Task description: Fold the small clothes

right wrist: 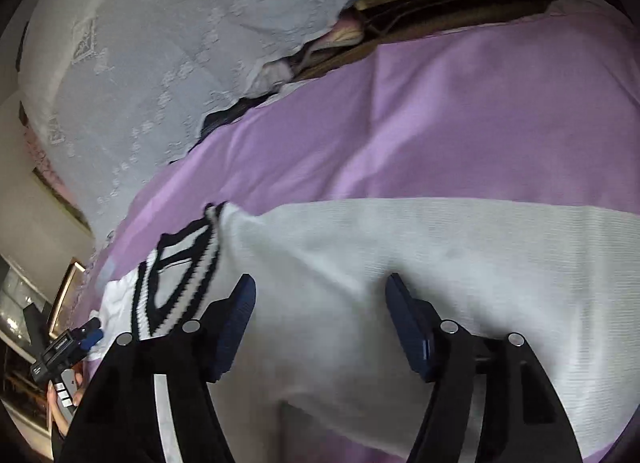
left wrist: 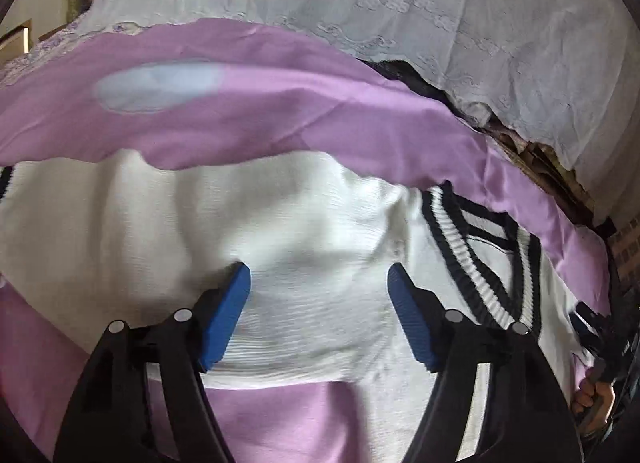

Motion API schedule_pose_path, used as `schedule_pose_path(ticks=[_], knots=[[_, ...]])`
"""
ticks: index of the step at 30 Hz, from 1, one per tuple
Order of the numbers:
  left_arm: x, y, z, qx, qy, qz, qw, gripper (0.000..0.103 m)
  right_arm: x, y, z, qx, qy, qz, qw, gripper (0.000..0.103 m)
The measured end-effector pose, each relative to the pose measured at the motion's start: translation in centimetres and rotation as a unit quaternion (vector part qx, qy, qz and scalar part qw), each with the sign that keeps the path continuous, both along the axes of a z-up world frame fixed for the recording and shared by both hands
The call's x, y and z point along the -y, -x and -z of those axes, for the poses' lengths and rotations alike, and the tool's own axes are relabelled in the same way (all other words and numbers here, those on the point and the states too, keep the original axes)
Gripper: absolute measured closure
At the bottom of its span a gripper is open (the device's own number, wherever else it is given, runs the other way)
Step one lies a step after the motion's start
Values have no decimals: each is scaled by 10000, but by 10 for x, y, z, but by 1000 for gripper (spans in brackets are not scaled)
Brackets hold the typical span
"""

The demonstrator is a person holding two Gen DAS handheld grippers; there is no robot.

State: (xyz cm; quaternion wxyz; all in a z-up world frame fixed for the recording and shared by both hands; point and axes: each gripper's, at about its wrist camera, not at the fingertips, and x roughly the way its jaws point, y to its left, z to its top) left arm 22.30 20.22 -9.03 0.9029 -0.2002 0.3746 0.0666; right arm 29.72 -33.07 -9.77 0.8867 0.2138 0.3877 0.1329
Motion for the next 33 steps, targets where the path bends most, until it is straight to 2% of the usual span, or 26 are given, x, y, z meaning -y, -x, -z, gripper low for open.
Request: schedule_pose_path(ticks=[2, 3, 5, 7, 8, 10, 12, 14, 15, 17, 18, 19, 21, 23, 26, 29, 33], knots=[[-26, 10, 1, 41, 179, -417, 9990, 33, 39, 4, 5, -74, -655, 172, 9977, 46], [-39, 13, 2, -16, 179, -691, 9974, 33, 54, 9, 5, -80, -749, 382, 9964, 46], [-55, 21, 2, -129, -177, -1361, 9905, 30, 76, 23, -1, 10, -494, 859, 9951, 45], [-69, 34, -1, -269, -430, -2040, 9777, 16, 86, 39, -11, 104, -46, 1363, 9906, 40], [-69, 41, -5, -104, -365, -2042, 9782, 16, 86, 47, -17, 239, 60, 1439, 9893, 39], [-60, 52, -12, 189, -103, -1626, 9865, 16, 76, 60, -29, 553, 97, 1204, 9911, 39], [-36, 60, -19, 463, 41, -1050, 9934, 14, 61, 66, -39, 765, 175, 922, 9926, 32], [2, 58, -21, 522, -67, -234, 9983, 6, 51, 64, -37, 717, 238, 675, 9949, 23], [20, 52, -18, 373, -299, 12, 9989, 5, 49, 58, -28, 513, 309, 624, 9963, 21], [46, 33, 3, -214, -800, 244, 9963, 4, 57, 47, -4, -120, 431, 733, 9963, 23], [54, 23, 17, -608, -1177, 262, 9908, 4, 62, 46, 2, -145, 321, 776, 9964, 24], [63, 20, 21, -697, -1562, 274, 9849, 4, 65, 56, -2, -26, 241, 817, 9964, 24], [75, 26, 13, -545, -1883, 245, 9803, 4, 67, 70, -19, 163, 422, 1045, 9935, 23], [79, 37, 4, -273, -1888, 267, 9813, 4, 71, 92, -36, 569, 513, 1081, 9912, 23], [92, 57, -26, 246, -1864, 352, 9815, 4, 94, 123, -48, 743, 475, 1488, 9849, 23], [127, 65, -61, 612, -1797, 744, 9790, 4, 124, 141, -48, 589, 314, 2093, 9756, 23], [191, 40, -83, 488, -1545, 1453, 9760, 4, 155, 157, -32, 233, -29, 2466, 9688, 23]])
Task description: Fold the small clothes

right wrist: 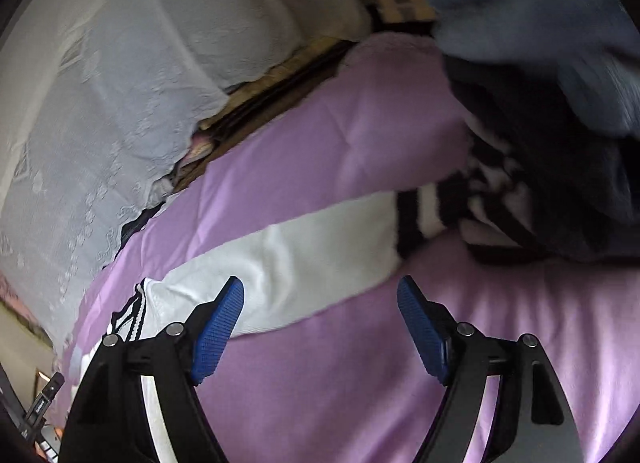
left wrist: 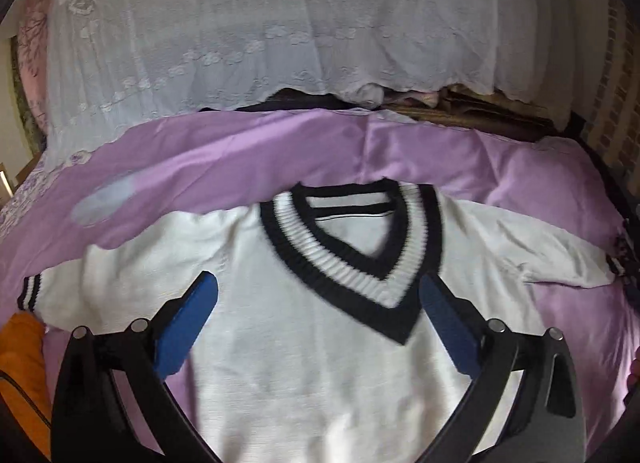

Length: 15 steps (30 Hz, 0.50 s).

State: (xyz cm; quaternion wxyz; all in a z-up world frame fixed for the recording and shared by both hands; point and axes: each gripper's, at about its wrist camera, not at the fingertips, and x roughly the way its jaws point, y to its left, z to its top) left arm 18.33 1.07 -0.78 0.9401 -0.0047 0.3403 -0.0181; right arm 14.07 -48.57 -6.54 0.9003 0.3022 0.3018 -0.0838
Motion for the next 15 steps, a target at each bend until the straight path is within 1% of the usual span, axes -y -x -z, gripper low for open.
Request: schedule_pose_path(ticks=[2, 4, 7, 8, 9, 10, 12, 13, 15], knots=[[35, -17, 5, -175, 109, 196, 9996, 4, 11, 2, 10, -81, -311, 40, 9995, 23], [66, -33, 12, -311, 169, 251, 9991, 4, 19, 1, 21, -141, -590, 161, 9980, 23], [96, -60, 30, -579, 332, 114, 9977, 4, 28, -4, 36, -81, -981, 408, 9943, 25], [102, -69, 37, -680, 374, 35, 9970, 4, 32, -6, 38, -31, -1032, 512, 9933, 27], [109, -79, 47, -811, 374, -63, 9960, 4, 32, -9, 39, 23, -1028, 649, 9926, 32], [114, -87, 56, -941, 364, -145, 9948, 4, 34, -10, 40, 63, -995, 786, 9919, 34], [123, -99, 76, -1185, 365, -195, 9921, 4, 37, -16, 42, 67, -891, 1022, 9907, 43], [127, -103, 86, -1290, 338, -194, 9909, 4, 38, -18, 42, 88, -818, 1142, 9900, 45], [136, -108, 103, -1377, 53, -181, 9903, 4, 38, -21, 43, 101, -682, 1362, 9883, 51]])
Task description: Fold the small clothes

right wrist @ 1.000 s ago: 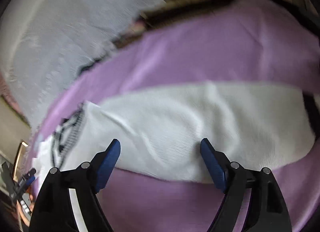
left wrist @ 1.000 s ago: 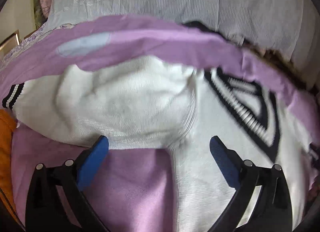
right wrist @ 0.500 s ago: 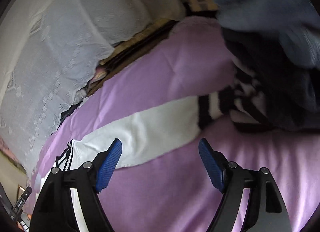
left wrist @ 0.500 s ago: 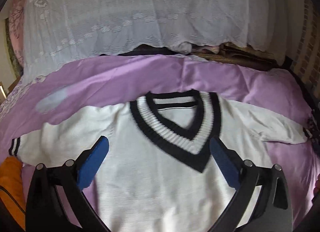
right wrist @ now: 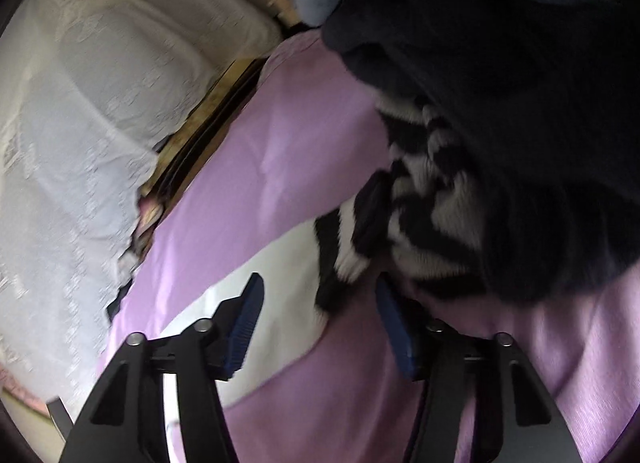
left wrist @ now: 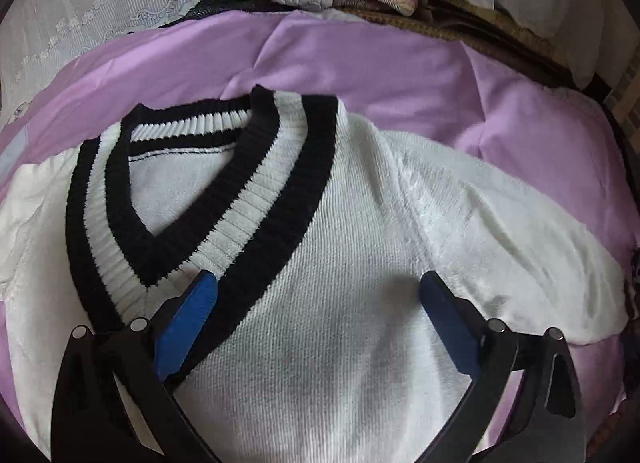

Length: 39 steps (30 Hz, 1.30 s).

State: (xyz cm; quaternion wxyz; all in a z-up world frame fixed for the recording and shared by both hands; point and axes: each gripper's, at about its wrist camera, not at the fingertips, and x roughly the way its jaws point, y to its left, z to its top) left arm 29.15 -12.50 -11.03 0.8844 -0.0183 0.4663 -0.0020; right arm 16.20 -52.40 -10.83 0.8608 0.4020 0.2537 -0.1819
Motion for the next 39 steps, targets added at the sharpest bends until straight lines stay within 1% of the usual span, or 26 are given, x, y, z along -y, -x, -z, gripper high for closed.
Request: schedule_pose_path(ticks=[1, 2, 3, 5, 6, 9, 11, 14, 17, 21, 23, 26, 29, 31, 33, 36, 39], knots=[[5, 0, 3, 60, -207, 33, 9998, 4, -1, -2, 0, -2, 79, 104, 9999, 53], [8, 1, 2, 81, -283, 29, 9996, 4, -2, -5, 0, -46, 158, 189, 9997, 62], [9, 1, 2, 82, -313, 28, 9995, 4, -3, -7, 1, -86, 248, 234, 9994, 75], [6, 1, 3, 68, -242, 34, 9997, 4, -1, -9, 1, -133, 307, 259, 9991, 88], [5, 1, 3, 70, -207, 49, 9997, 4, -1, -8, 1, -84, 296, 229, 9993, 91], [2, 3, 1, 122, -63, 117, 9998, 4, -4, -3, -7, 93, 443, 118, 9989, 92], [-6, 4, -4, 187, 211, 167, 9995, 4, -12, -2, -16, 308, 581, -8, 9978, 92], [-20, 7, -10, 295, 747, 212, 9965, 4, -30, -3, -33, 643, 764, -320, 9945, 92], [-26, 5, -14, 310, 1001, 311, 9940, 4, -58, -8, -53, 822, 1165, -715, 9872, 92], [-23, 3, -22, 369, 1136, 553, 9913, 4, -110, -31, -69, 992, 1512, -1496, 9721, 92], [-19, 2, -25, 419, 1067, 651, 9913, 4, -139, -39, -76, 1080, 1623, -1924, 9618, 92], [-20, -3, -22, 363, 1032, 624, 9920, 4, -182, -53, -84, 1133, 1777, -2480, 9456, 92], [-32, -11, -17, 220, 1268, 497, 9904, 4, -222, -65, -88, 1101, 1733, -2980, 9322, 92], [-43, -13, -17, 194, 1468, 419, 9881, 4, -245, -69, -85, 1032, 1733, -3228, 9247, 92], [-55, -13, -20, 246, 1552, 305, 9871, 4, -269, -70, -86, 966, 1774, -3397, 9186, 92], [-82, -12, -31, 497, 1601, 36, 9858, 4, -296, -74, -95, 959, 1892, -3575, 9095, 92], [-106, -8, -43, 740, 1591, -83, 9844, 4, -325, -81, -106, 1017, 2014, -3751, 8991, 92]])
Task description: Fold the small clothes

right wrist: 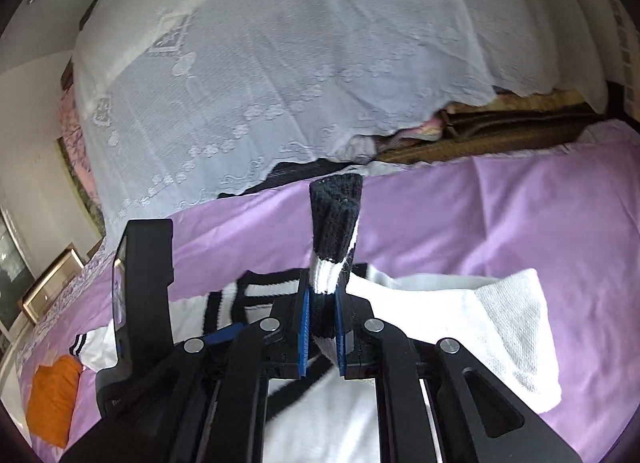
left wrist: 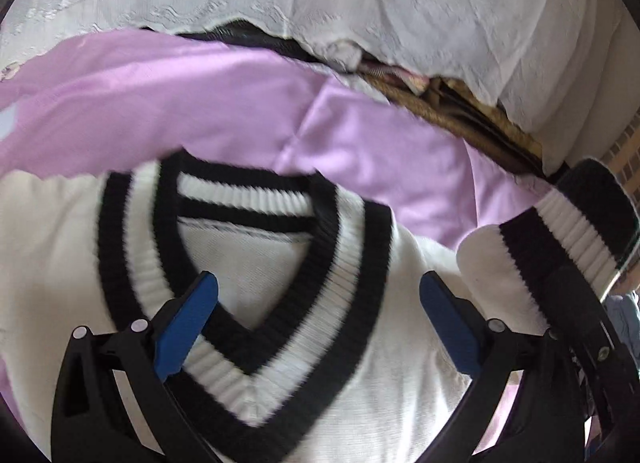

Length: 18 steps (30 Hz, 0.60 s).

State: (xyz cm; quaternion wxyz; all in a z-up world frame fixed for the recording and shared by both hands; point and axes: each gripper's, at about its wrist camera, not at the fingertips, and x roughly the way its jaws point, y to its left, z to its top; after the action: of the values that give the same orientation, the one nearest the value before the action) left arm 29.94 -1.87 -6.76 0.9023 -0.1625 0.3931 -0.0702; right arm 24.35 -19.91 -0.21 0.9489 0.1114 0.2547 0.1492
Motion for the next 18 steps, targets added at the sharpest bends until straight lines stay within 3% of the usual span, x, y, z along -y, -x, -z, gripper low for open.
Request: schedule_pose_path(ticks=[8, 11, 16, 18], knots=[[-68, 20, -7, 273, -373, -379, 9982, 4, -97, -14, -7, -60, 327, -672, 9972, 92], [-90, 26, 2, 131, -502, -656, 9965, 4, -126, -17, 5, -163, 418, -894, 9950, 92], [-118, 24, 29, -320, -385, -1035, 9934, 4, -158, -26, 28, -443, 393, -1096, 9922, 92], [-122, 21, 35, -436, -437, -1062, 9924, 5, -159, -30, 37, -554, 311, -1153, 9913, 87]])
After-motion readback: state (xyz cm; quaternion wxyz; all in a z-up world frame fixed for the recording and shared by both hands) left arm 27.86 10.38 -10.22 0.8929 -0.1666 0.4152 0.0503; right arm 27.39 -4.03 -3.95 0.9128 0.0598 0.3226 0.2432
